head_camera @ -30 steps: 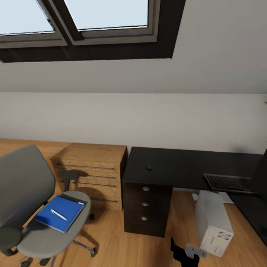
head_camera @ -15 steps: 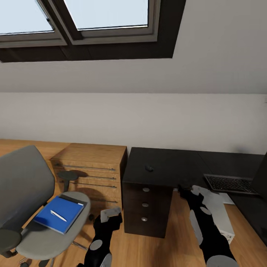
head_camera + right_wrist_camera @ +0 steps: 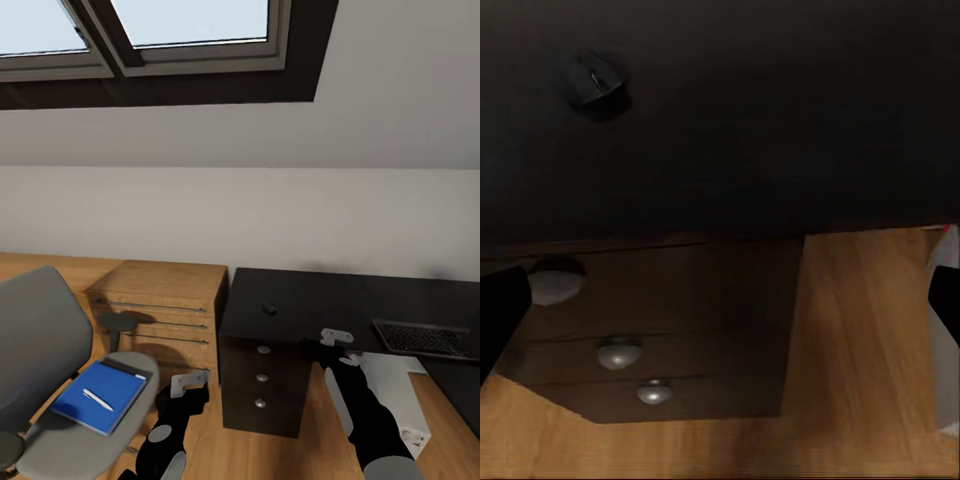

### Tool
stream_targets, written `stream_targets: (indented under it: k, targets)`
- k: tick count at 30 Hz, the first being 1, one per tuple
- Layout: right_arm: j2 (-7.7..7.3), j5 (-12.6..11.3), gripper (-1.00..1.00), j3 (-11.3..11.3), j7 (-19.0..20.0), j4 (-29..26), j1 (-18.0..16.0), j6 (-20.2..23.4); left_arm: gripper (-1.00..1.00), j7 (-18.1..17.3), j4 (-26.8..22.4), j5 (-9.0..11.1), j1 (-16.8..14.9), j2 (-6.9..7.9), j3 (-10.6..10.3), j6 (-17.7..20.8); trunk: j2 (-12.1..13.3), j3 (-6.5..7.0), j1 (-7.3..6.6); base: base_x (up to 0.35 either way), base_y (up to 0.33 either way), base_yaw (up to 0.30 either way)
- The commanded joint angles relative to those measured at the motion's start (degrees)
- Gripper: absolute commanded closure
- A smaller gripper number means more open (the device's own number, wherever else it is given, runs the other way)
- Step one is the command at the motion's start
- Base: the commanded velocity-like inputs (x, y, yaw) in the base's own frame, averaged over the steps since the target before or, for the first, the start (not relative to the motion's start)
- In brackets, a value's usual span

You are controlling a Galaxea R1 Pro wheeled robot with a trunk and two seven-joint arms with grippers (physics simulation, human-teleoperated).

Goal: In the bedroom, organize the workspace by keeping the computer under the desk, ensuring the monitor is on the desk, placing the keyboard on the desk next to the monitor, placing the mouse on the desk next to the keyboard, moving the folder from the swivel chair onto the desk next to the mouse, stacking the notebook on top of the folder with the pen on top of the notebook, and positioning the swivel chair next to the desk.

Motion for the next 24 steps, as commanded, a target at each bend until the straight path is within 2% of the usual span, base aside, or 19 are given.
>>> stream_targets:
  k: [1, 7, 16, 24]
  targets:
    - [0.00, -0.5, -1.00, 0.0, -0.3, 0.3, 0.0, -0.2, -1.00, 0.5, 0.0, 0.5, -0.1, 0.31, -0.2, 0.1, 0.0, -0.07, 0.03, 0.316, 0.000, 0.000]
    - [0.06, -0.5, -1.00, 0.2, -0.1, 1.3, 0.0, -1.8, -1.00, 0.6, 0.7, 2.1, -0.1, 1.01, -0.1, 0.2, 0.0, -0.07, 0.03, 0.323, 0.000, 0.000]
    - [0.18, -0.2, -1.00, 0.4, -0.5, 1.5, 0.0, -2.2, -1.00, 0.6, 2.8, 2.6, -0.1, 1.12, 0.0, 0.2, 0.0, -0.10, 0.03, 0.309, 0.000, 0.010]
    - [0.26, -0.3, -1.00, 0.5, -0.4, 1.8, 0.0, -2.2, -1.00, 0.7, 3.1, 2.7, -0.1, 0.95, -0.2, 0.2, 0.0, -0.18, 0.03, 0.107, 0.000, 0.060]
